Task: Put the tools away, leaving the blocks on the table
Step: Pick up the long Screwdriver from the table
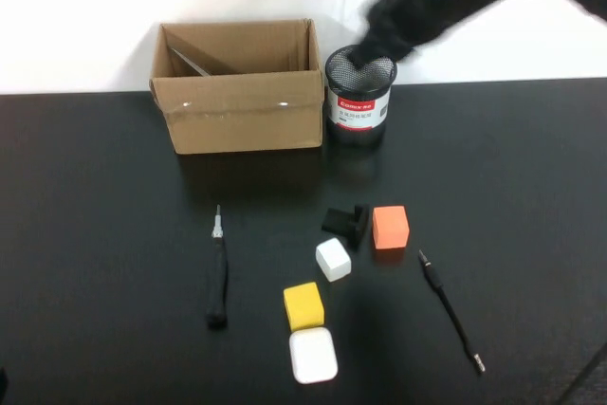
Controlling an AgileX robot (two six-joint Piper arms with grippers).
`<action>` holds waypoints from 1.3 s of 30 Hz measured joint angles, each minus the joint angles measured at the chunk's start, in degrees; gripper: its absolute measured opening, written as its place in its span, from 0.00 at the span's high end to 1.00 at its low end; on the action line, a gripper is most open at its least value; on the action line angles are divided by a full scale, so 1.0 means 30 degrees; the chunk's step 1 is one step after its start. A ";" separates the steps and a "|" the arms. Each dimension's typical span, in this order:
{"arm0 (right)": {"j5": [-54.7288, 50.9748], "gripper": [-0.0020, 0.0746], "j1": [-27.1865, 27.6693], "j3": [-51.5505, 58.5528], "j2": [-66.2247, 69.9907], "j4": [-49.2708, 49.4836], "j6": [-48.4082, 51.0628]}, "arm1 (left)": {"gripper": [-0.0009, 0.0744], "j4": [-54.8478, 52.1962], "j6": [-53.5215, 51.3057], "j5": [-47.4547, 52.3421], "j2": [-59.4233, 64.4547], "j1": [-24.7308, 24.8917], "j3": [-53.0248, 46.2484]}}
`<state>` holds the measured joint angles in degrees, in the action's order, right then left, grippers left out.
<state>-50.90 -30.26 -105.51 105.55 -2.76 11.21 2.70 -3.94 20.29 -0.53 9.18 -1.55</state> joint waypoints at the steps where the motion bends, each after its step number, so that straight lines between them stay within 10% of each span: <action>1: -0.0821 0.82 0.0465 0.0283 -0.0039 0.0675 -0.0023 | 0.99 0.0000 0.0000 0.0000 0.0000 0.0000 0.0000; 15: -0.0093 0.78 0.1872 1.1457 -0.0801 0.4836 -0.0905 | 0.99 0.0000 0.0000 0.0000 0.0000 0.0000 0.0000; 27: 0.1704 0.60 0.1662 1.2000 0.1338 0.4581 -0.1437 | 0.99 0.0000 0.0000 0.0000 0.0000 0.0000 0.0000; 34: 0.2615 0.89 0.1662 1.1848 0.2010 0.4186 -0.1573 | 0.99 0.0000 0.0000 0.0000 0.0000 0.0000 0.0000; 39: 0.2385 0.92 0.1662 1.2011 0.1401 0.2641 -0.2166 | 0.99 0.0000 0.0000 0.0000 0.0000 0.0000 0.0000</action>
<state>-43.74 -25.28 -69.48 109.75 5.16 4.71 2.70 -3.94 20.29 -0.53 9.18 -1.55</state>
